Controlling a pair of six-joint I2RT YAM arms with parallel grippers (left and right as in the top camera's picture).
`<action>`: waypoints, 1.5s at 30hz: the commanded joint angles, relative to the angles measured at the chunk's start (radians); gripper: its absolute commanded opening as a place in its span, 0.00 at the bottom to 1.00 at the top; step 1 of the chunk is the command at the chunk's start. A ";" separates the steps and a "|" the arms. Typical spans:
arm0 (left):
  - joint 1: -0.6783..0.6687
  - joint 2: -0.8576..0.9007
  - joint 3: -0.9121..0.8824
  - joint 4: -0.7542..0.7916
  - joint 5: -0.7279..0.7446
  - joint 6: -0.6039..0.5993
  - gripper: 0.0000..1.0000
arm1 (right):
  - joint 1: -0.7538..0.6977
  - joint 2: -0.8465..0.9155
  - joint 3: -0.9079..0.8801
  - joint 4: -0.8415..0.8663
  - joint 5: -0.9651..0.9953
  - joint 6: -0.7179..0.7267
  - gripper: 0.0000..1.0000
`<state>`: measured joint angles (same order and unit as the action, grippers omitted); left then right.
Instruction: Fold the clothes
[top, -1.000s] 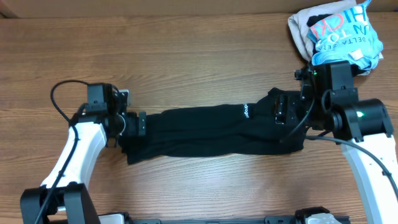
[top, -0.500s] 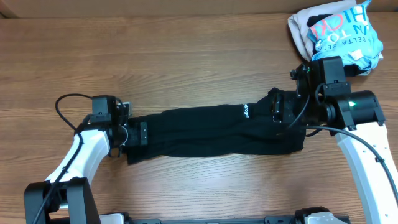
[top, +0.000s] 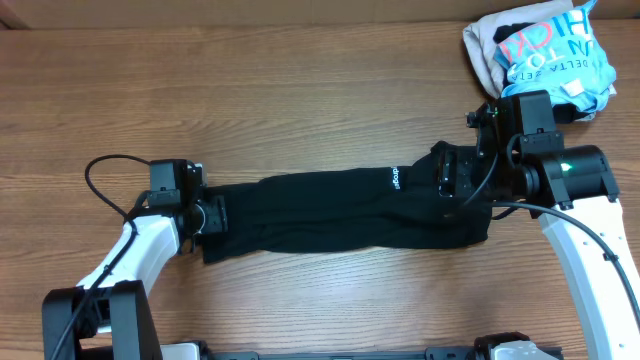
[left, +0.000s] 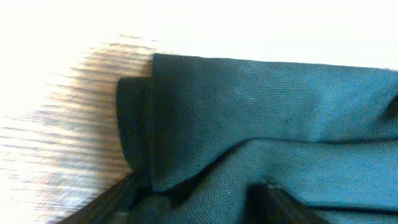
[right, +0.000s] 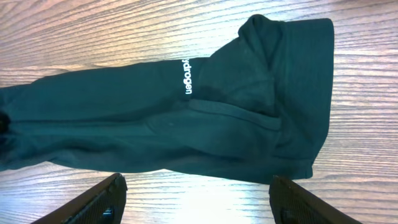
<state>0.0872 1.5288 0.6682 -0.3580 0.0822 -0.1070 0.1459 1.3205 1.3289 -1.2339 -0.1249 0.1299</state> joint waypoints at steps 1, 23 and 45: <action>0.006 0.077 -0.029 -0.009 0.016 -0.014 0.40 | 0.005 0.000 0.013 0.003 0.020 -0.002 0.77; 0.227 0.111 0.507 -0.385 -0.190 0.203 0.04 | 0.005 0.046 0.013 0.074 0.019 -0.002 0.77; -0.269 0.129 0.631 -0.596 0.024 0.114 0.06 | 0.005 0.103 0.013 0.074 0.020 -0.002 0.78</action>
<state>-0.1326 1.6417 1.2800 -0.9611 0.0780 0.0696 0.1459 1.4261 1.3289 -1.1671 -0.1154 0.1303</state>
